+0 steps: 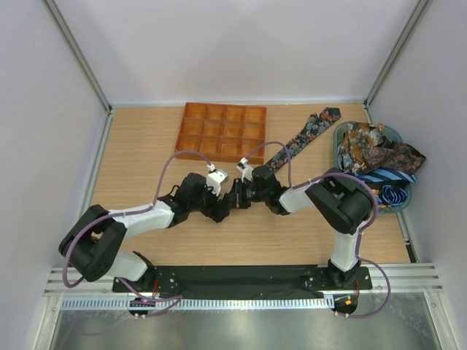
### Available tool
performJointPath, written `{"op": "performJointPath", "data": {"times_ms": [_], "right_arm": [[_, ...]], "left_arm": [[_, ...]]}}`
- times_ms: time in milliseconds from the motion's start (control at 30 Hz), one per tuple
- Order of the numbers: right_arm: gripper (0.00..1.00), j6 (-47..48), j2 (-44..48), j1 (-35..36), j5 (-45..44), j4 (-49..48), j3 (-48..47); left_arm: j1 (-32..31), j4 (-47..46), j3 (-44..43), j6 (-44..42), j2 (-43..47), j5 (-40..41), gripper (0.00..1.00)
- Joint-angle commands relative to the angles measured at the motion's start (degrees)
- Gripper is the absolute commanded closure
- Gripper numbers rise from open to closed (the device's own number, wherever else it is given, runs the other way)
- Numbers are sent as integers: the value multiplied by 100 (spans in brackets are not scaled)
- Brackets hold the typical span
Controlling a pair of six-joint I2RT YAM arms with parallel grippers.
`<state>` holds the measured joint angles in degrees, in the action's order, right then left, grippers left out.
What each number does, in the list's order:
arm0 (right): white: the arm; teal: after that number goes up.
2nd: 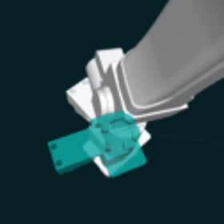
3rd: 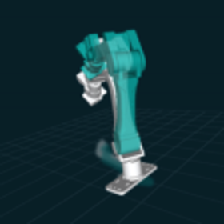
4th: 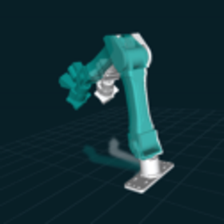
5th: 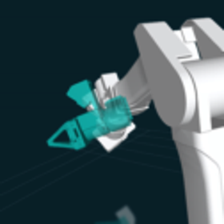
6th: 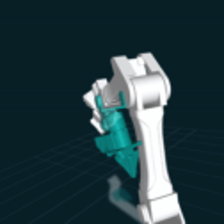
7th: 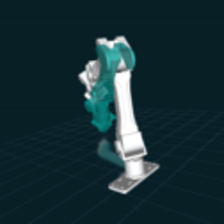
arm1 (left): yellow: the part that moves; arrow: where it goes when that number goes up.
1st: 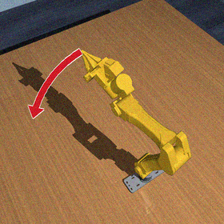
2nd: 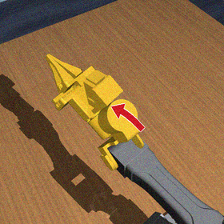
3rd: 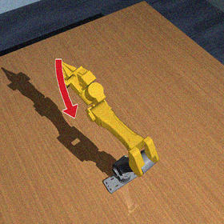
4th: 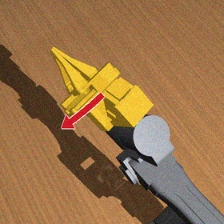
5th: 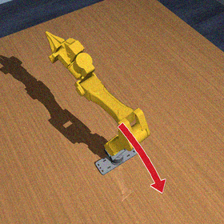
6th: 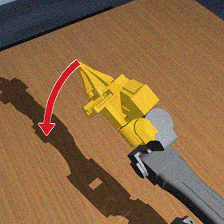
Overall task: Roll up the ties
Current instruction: Roll the tie
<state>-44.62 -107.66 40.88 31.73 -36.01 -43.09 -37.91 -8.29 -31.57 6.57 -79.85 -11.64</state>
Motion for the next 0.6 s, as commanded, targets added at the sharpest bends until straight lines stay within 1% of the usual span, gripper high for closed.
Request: {"op": "performJointPath", "data": {"times_ms": [0, 67, 133, 200, 333, 400, 567], "right_arm": [[99, -56, 113, -80, 132, -240, 46], [99, -12, 140, -116, 132, -161, 64], [99, -12, 140, -142, 150, -143, 90], [99, -47, 131, -177, 158, -178, 125], [99, -196, 113, -265, 246, -407, 231], [99, -266, 70, -291, 281, -503, 248], [99, -459, -10, -327, 369, -784, 266]], "left_arm": [[-23, 179, -297, -147, -179, -181, 20], [-23, 188, -341, -235, -250, -242, 20], [-23, 170, -367, -270, -267, -233, 23], [-23, 162, -411, -349, -320, -242, 29], [-23, 293, -578, -411, -557, -356, 34], [-23, 389, -701, -446, -706, -392, 36], [-50, 451, -824, -516, -821, -410, 35]]}}
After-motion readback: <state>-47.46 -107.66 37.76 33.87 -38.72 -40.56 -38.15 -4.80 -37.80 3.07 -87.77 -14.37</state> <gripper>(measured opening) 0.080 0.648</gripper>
